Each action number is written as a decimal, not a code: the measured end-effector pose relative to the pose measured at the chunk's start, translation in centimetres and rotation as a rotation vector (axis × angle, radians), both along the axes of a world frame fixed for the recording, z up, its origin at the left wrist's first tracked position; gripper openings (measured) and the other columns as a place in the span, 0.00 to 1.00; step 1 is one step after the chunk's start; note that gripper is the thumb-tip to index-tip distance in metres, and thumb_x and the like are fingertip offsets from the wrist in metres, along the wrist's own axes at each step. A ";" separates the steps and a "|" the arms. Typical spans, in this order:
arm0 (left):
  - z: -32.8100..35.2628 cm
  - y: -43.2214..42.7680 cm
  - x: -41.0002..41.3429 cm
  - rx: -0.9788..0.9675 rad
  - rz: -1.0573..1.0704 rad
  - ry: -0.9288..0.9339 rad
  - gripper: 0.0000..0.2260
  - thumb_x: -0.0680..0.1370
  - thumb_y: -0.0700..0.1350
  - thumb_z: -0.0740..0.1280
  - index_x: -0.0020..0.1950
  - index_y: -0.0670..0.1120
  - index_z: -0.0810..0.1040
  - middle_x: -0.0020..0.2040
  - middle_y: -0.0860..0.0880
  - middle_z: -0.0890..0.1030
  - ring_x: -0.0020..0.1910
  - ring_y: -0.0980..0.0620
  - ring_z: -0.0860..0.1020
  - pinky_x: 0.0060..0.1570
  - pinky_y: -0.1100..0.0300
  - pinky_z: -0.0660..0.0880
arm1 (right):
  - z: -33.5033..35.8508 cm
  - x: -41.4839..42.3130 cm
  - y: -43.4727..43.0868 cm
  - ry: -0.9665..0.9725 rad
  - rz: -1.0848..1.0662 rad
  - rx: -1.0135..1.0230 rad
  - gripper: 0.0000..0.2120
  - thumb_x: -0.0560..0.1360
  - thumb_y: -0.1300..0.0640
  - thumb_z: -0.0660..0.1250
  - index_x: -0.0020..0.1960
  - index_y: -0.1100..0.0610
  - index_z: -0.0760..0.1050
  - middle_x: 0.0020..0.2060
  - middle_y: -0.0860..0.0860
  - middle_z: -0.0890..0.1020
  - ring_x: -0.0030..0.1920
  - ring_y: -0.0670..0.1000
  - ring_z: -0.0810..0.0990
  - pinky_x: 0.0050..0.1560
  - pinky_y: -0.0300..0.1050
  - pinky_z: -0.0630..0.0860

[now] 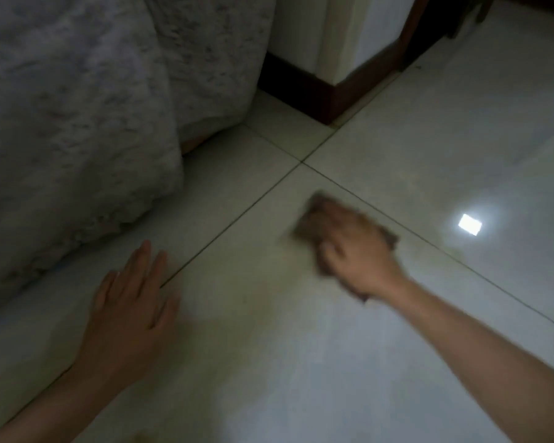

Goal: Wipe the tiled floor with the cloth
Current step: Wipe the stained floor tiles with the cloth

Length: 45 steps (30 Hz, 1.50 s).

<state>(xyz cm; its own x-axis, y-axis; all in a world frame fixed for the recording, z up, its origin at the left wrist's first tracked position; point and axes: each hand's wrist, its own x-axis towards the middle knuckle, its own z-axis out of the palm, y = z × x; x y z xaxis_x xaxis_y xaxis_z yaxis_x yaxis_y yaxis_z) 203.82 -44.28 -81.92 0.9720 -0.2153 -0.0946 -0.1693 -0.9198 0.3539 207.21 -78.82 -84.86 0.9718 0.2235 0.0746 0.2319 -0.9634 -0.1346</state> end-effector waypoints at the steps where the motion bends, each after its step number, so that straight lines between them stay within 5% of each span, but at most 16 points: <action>1: -0.3 0.9 0.0 0.085 0.008 0.000 0.40 0.70 0.64 0.35 0.78 0.49 0.54 0.79 0.52 0.45 0.77 0.58 0.43 0.74 0.58 0.39 | 0.2 1.5 -1.3 0.046 -0.194 -0.033 0.24 0.81 0.50 0.53 0.77 0.48 0.59 0.78 0.51 0.56 0.77 0.52 0.54 0.75 0.52 0.52; 4: -1.6 2.7 -0.3 0.225 0.042 0.025 0.41 0.69 0.63 0.30 0.79 0.48 0.49 0.79 0.48 0.42 0.78 0.53 0.41 0.75 0.52 0.41 | 0.2 3.1 1.7 0.091 -0.574 0.027 0.26 0.82 0.48 0.49 0.79 0.50 0.52 0.79 0.51 0.50 0.78 0.53 0.47 0.76 0.57 0.46; 6: -2.4 3.2 -0.6 0.217 0.061 0.030 0.39 0.71 0.63 0.31 0.79 0.49 0.46 0.79 0.51 0.41 0.77 0.56 0.39 0.75 0.51 0.41 | -0.3 2.0 6.8 0.045 -0.603 0.018 0.27 0.81 0.45 0.49 0.79 0.48 0.52 0.79 0.51 0.51 0.78 0.54 0.48 0.75 0.58 0.46; 10: -3.5 3.1 -0.7 0.211 0.049 -0.045 0.32 0.78 0.57 0.44 0.76 0.41 0.62 0.77 0.43 0.58 0.76 0.47 0.58 0.72 0.39 0.54 | -1.7 -3.9 17.2 -0.033 0.099 0.087 0.26 0.80 0.41 0.51 0.75 0.49 0.64 0.76 0.52 0.63 0.77 0.57 0.57 0.75 0.61 0.52; 13: -4.1 3.2 -0.8 0.226 0.036 -0.119 0.31 0.81 0.57 0.42 0.74 0.39 0.66 0.75 0.41 0.64 0.74 0.45 0.63 0.69 0.39 0.57 | -1.2 -1.5 13.9 0.007 0.576 0.051 0.23 0.81 0.44 0.54 0.74 0.46 0.65 0.75 0.49 0.64 0.76 0.52 0.58 0.75 0.54 0.50; 16: -4.7 3.6 -0.5 0.222 0.042 -0.143 0.30 0.81 0.58 0.42 0.76 0.42 0.64 0.77 0.44 0.62 0.75 0.47 0.59 0.72 0.42 0.54 | -0.3 5.8 6.2 -0.061 0.274 0.024 0.21 0.81 0.50 0.55 0.73 0.51 0.69 0.74 0.51 0.66 0.73 0.54 0.65 0.71 0.52 0.59; 20: -4.8 3.5 -0.4 0.238 0.046 -0.139 0.30 0.81 0.57 0.43 0.76 0.42 0.63 0.77 0.44 0.61 0.76 0.48 0.59 0.72 0.42 0.53 | -0.5 9.8 4.4 0.068 -0.428 0.027 0.25 0.83 0.45 0.47 0.79 0.48 0.52 0.79 0.50 0.51 0.78 0.52 0.46 0.76 0.56 0.44; 22: -4.6 3.5 -0.4 0.239 0.042 -0.139 0.30 0.81 0.56 0.43 0.76 0.41 0.64 0.77 0.43 0.61 0.76 0.47 0.59 0.72 0.41 0.54 | -1.0 8.6 9.1 0.025 -0.540 0.053 0.26 0.82 0.44 0.47 0.79 0.48 0.53 0.79 0.51 0.51 0.78 0.53 0.46 0.76 0.58 0.42; 24: -4.4 3.4 -0.5 0.235 0.043 -0.134 0.29 0.81 0.56 0.44 0.75 0.40 0.65 0.77 0.42 0.62 0.75 0.47 0.60 0.71 0.40 0.55 | -1.5 5.9 14.9 -0.053 -0.325 0.066 0.25 0.81 0.45 0.48 0.77 0.47 0.59 0.78 0.52 0.58 0.78 0.55 0.52 0.75 0.60 0.49; 28: -4.3 3.4 -0.4 0.260 0.039 -0.115 0.30 0.80 0.55 0.47 0.72 0.37 0.68 0.76 0.41 0.62 0.74 0.46 0.62 0.71 0.39 0.57 | -0.8 2.9 18.8 0.062 0.558 0.068 0.24 0.80 0.45 0.54 0.74 0.50 0.67 0.75 0.52 0.66 0.76 0.55 0.60 0.75 0.58 0.53; 30: -4.4 3.6 -0.4 0.250 0.032 -0.120 0.29 0.80 0.56 0.46 0.74 0.39 0.65 0.77 0.42 0.61 0.75 0.46 0.61 0.72 0.40 0.56 | -0.4 6.9 14.5 0.013 0.662 0.049 0.21 0.80 0.49 0.59 0.72 0.52 0.70 0.73 0.53 0.68 0.74 0.55 0.64 0.74 0.57 0.57; 34: -5.0 3.8 -0.4 0.257 0.021 -0.145 0.29 0.80 0.55 0.48 0.77 0.41 0.60 0.78 0.43 0.58 0.77 0.47 0.58 0.73 0.39 0.54 | 0.2 14.2 6.6 0.013 0.020 0.009 0.23 0.83 0.48 0.50 0.76 0.50 0.62 0.78 0.52 0.58 0.77 0.53 0.55 0.76 0.53 0.50; 38: -4.9 3.8 -0.3 0.245 0.021 -0.148 0.28 0.80 0.55 0.49 0.77 0.41 0.60 0.78 0.43 0.57 0.77 0.47 0.56 0.73 0.39 0.54 | -0.9 16.0 12.5 0.097 -0.480 0.077 0.27 0.82 0.43 0.46 0.79 0.48 0.52 0.79 0.50 0.50 0.78 0.54 0.44 0.76 0.59 0.40; 40: -4.6 3.6 -0.4 0.242 0.027 -0.131 0.28 0.80 0.55 0.49 0.77 0.41 0.61 0.78 0.42 0.57 0.77 0.46 0.56 0.72 0.38 0.55 | -1.6 14.2 17.8 0.014 -0.272 0.037 0.26 0.81 0.44 0.45 0.77 0.47 0.58 0.78 0.51 0.57 0.78 0.55 0.50 0.76 0.59 0.44; 42: -4.3 3.5 -0.4 0.249 0.032 -0.118 0.28 0.81 0.55 0.49 0.76 0.40 0.62 0.78 0.42 0.58 0.77 0.46 0.57 0.72 0.38 0.56 | -1.3 10.8 22.0 0.004 0.200 0.009 0.26 0.81 0.45 0.44 0.72 0.49 0.68 0.71 0.53 0.70 0.74 0.57 0.63 0.75 0.59 0.51; 45: -4.2 3.5 -0.5 0.243 0.029 -0.106 0.28 0.81 0.55 0.48 0.76 0.40 0.62 0.77 0.41 0.59 0.77 0.46 0.58 0.71 0.37 0.57 | -0.6 11.1 20.6 -0.018 0.702 0.052 0.20 0.81 0.47 0.55 0.68 0.53 0.75 0.63 0.55 0.79 0.66 0.59 0.74 0.71 0.57 0.63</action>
